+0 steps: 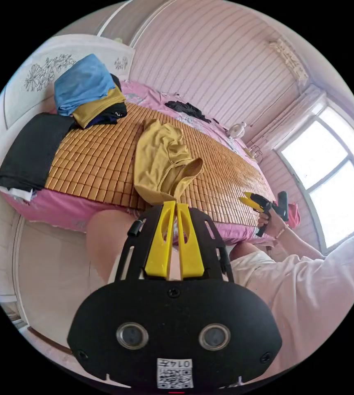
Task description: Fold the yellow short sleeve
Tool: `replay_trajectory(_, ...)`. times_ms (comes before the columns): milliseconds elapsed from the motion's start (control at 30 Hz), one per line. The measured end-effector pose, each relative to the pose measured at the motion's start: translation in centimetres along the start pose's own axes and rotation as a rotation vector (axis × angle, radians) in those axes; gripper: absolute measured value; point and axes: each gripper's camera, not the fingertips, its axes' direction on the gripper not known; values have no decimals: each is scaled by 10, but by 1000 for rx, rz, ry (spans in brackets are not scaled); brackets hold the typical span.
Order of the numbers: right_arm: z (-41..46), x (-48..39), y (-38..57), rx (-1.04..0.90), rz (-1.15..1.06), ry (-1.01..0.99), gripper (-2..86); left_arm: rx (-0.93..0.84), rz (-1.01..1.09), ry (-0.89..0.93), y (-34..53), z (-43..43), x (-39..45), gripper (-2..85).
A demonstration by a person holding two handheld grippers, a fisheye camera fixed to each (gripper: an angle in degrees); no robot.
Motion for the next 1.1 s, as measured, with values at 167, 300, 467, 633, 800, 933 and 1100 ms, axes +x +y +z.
replay_trajectory(167, 64, -55, -46, -47, -65, 13, 170, 3, 14, -3, 2, 11, -16, -10)
replay_trajectory(300, 107, -102, -86, -96, -177, 139, 165, -1, 20, -16, 2, 19, -27, -10)
replay_trajectory(467, 162, -145, -131, -76, -263, 377, 136, 1, -8, -25, 7, 23, -46, -10)
replay_trajectory(633, 199, -128, -149, -326, -123, 464, 48, -6, -39, -36, 8, 29, -63, -10)
replay_trajectory(800, 100, -151, -108, 36, -248, 157, 23, 14, -29, -22, 1, 38, -76, -10)
replay_trajectory(933, 42, -130, -34, 27, -305, 289, 39, 11, -57, -17, 0, 45, -88, -10)
replay_trajectory(1100, 17, -115, 9, -48, -205, 366, 82, -25, -60, -32, 0, 48, -94, -10)
